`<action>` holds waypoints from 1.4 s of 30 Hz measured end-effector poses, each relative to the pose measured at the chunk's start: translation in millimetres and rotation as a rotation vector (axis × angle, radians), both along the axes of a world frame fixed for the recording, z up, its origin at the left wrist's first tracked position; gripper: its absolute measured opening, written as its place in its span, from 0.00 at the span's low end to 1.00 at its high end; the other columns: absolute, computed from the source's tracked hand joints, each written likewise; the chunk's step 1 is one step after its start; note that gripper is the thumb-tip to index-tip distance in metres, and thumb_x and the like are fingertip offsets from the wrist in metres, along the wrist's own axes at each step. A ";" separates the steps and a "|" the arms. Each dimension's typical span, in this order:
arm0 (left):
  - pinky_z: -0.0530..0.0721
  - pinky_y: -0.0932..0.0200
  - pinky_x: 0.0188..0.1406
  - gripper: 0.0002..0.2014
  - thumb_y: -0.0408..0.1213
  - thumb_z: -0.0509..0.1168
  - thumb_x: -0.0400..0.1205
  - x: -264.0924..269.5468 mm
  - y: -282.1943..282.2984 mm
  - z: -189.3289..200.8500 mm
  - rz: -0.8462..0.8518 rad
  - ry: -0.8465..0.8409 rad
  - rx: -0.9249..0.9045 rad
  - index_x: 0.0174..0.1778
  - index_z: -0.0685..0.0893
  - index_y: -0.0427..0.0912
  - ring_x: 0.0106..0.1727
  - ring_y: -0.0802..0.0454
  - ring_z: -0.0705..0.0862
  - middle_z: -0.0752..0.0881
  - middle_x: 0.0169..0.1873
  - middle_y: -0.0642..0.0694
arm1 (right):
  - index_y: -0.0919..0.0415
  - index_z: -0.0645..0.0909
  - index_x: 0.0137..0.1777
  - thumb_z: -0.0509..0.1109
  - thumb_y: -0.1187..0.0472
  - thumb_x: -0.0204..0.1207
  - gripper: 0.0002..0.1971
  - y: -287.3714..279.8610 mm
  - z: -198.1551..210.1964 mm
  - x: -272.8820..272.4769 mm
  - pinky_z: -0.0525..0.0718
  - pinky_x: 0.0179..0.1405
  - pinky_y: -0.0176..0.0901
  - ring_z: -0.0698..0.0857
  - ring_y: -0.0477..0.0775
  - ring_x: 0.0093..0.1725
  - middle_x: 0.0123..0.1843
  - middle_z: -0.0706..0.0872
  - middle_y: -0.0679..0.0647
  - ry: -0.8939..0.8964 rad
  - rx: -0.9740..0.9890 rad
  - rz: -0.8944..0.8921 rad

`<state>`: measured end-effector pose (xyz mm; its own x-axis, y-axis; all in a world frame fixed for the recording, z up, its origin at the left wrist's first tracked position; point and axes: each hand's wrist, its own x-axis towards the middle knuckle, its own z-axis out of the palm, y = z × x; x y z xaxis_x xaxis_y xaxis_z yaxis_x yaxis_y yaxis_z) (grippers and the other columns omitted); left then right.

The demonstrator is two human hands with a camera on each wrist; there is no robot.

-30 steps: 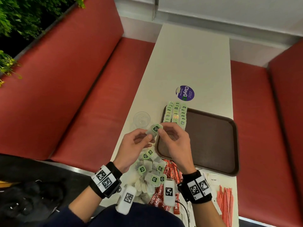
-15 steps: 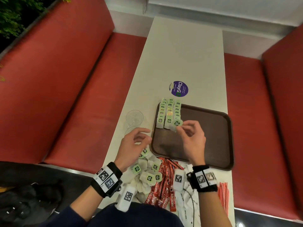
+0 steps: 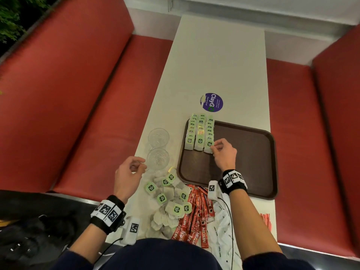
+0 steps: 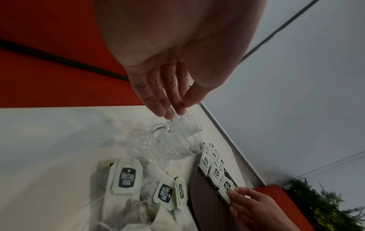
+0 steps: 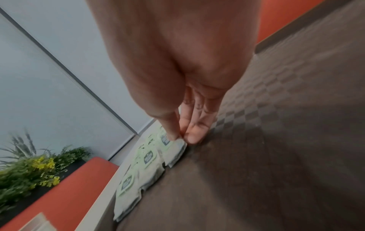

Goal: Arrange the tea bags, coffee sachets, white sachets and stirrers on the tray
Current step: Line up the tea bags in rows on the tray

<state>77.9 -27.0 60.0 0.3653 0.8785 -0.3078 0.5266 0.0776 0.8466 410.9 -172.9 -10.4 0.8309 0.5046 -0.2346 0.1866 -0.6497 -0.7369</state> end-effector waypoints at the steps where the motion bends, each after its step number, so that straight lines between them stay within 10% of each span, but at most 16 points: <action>1: 0.94 0.37 0.52 0.11 0.29 0.73 0.86 -1.5 -0.3 -1.5 0.009 0.002 -0.005 0.53 0.90 0.52 0.47 0.52 0.94 0.95 0.43 0.55 | 0.52 0.85 0.54 0.81 0.60 0.83 0.07 1.5 1.0 -1.5 0.93 0.58 0.56 0.90 0.50 0.46 0.44 0.90 0.48 -0.011 0.002 -0.011; 14: 0.92 0.46 0.47 0.09 0.29 0.72 0.87 -15.4 7.4 1.4 -0.100 -0.019 0.003 0.53 0.90 0.51 0.43 0.49 0.94 0.95 0.41 0.51 | 0.52 0.79 0.64 0.74 0.54 0.88 0.10 6.4 55.9 -43.5 0.88 0.54 0.52 0.88 0.52 0.53 0.58 0.87 0.51 -0.171 0.023 0.014; 18: 0.89 0.54 0.46 0.06 0.36 0.73 0.87 -30.8 10.7 -3.5 -0.382 0.179 0.090 0.49 0.89 0.54 0.39 0.56 0.92 0.93 0.40 0.54 | 0.50 0.85 0.58 0.75 0.51 0.89 0.05 -9.6 87.5 -106.6 0.87 0.48 0.34 0.89 0.37 0.47 0.50 0.91 0.41 -0.038 0.024 0.405; 22: 0.88 0.48 0.50 0.04 0.49 0.73 0.88 -45.6 6.0 -30.9 -0.546 0.382 0.139 0.52 0.85 0.56 0.46 0.54 0.88 0.89 0.46 0.58 | 0.44 0.85 0.55 0.78 0.42 0.85 0.09 -29.6 65.3 -157.7 0.89 0.51 0.46 0.86 0.38 0.47 0.50 0.88 0.40 -0.026 -0.150 0.774; 27: 0.85 0.45 0.59 0.28 0.66 0.71 0.84 -43.3 -10.9 -61.6 -0.566 0.531 0.133 0.71 0.79 0.48 0.62 0.47 0.85 0.83 0.62 0.51 | 0.41 0.79 0.71 0.78 0.33 0.79 0.26 -38.1 53.2 -197.1 0.89 0.59 0.56 0.84 0.51 0.62 0.68 0.81 0.47 -0.131 -0.341 0.900; 35: 0.84 0.42 0.60 0.14 0.47 0.72 0.89 -30.8 -33.0 -74.0 -0.520 0.484 0.191 0.64 0.81 0.44 0.66 0.42 0.78 0.77 0.65 0.45 | 0.48 0.79 0.74 0.72 0.47 0.86 0.19 -16.3 40.6 -209.4 0.89 0.56 0.58 0.86 0.60 0.65 0.69 0.80 0.53 -0.281 -0.345 0.736; 42: 0.83 0.56 0.42 0.11 0.35 0.81 0.80 -46.3 -28.6 -66.3 -0.433 0.183 0.074 0.45 0.83 0.47 0.41 0.48 0.87 0.90 0.39 0.48 | 0.44 0.81 0.78 0.69 0.47 0.88 0.19 9.8 18.1 -207.6 0.86 0.62 0.62 0.84 0.64 0.65 0.66 0.81 0.56 -0.357 -0.358 0.693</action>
<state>31.6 -55.6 -6.3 0.6487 0.6791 -0.3435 0.6379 -0.2391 0.7320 203.3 -163.1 7.7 0.4167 0.8711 -0.2598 0.8092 -0.4857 -0.3306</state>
